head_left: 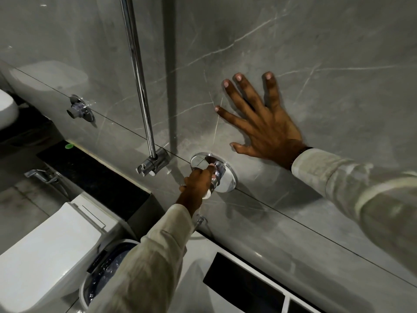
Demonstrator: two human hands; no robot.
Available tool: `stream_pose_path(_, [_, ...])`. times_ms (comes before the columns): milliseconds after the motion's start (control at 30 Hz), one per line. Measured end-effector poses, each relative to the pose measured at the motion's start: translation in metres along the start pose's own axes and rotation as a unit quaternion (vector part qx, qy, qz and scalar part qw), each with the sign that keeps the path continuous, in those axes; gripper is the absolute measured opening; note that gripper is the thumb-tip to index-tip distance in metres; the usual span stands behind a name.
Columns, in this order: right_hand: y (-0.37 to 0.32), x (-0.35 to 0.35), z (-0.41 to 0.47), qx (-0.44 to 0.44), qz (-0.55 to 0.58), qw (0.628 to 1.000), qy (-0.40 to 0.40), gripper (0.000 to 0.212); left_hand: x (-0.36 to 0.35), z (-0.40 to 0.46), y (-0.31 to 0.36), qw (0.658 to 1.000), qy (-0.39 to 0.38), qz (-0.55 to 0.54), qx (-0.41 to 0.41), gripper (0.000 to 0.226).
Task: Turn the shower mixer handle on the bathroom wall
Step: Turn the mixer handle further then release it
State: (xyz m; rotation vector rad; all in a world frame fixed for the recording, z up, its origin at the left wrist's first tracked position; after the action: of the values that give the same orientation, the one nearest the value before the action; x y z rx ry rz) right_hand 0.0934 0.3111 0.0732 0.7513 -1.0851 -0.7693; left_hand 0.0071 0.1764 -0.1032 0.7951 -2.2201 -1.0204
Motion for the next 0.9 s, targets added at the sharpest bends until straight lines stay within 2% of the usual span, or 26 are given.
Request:
stream_pose_path(67, [0.000, 0.001, 0.000, -0.001, 0.000, 1.000, 0.002, 0.111, 0.000, 0.010, -0.006, 0.999, -0.022, -0.035, 0.014, 0.085])
stream_pose_path(133, [0.000, 0.003, -0.001, 0.000, 0.000, 1.000, 0.005, 0.111, -0.001, 0.017, -0.011, 0.999, -0.023, -0.024, 0.015, 0.061])
stream_pose_path(167, [0.000, 0.003, -0.001, 0.000, 0.000, 1.000, 0.005, 0.110, -0.001, 0.019, -0.012, 0.999, -0.018, -0.026, 0.011, 0.057])
stream_pose_path(300, [0.000, 0.003, -0.001, -0.001, 0.002, 1.000, 0.002, 0.111, -0.005, 0.025, -0.013, 0.999, -0.001, -0.034, 0.011, 0.072])
stream_pose_path(367, [0.000, 0.003, -0.001, -0.001, 0.001, 1.000, 0.003, 0.112, -0.008, 0.021, -0.009, 0.999, 0.013, -0.043, -0.015, 0.072])
stream_pose_path(467, [0.000, 0.001, 0.000, 0.000, -0.002, 1.000, 0.006, 0.112, -0.010, 0.007, -0.002, 0.997, 0.060, 0.015, -0.055, 0.048])
stream_pose_path(533, [-0.001, -0.001, 0.001, 0.001, -0.005, 1.000, 0.009, 0.112, -0.009, 0.004, -0.002, 0.989, 0.110, 0.071, -0.070, 0.040])
stream_pose_path(800, [0.000, -0.003, 0.000, -0.002, 0.005, 1.000, 0.014, 0.114, -0.007, -0.013, 0.000, 0.958, 0.170, 0.195, -0.127, 0.053])
stream_pose_path(900, [-0.001, -0.005, 0.000, -0.001, 0.002, 1.000, 0.017, 0.115, -0.006, -0.022, -0.001, 0.944, 0.214, 0.201, -0.151, 0.052])
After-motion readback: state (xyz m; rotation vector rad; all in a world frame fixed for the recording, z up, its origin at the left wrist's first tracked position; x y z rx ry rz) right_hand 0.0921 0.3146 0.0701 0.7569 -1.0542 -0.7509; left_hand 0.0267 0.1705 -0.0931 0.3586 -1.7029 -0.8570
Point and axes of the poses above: each hand's wrist, its own z-axis towards the middle knuckle, its own x-axis out of the back of the hand, y = z × x, the point moved 3 cm from there along z, towards the middle knuckle, and after that the axes turned 7 degrees about z, right-handed, at the moved point
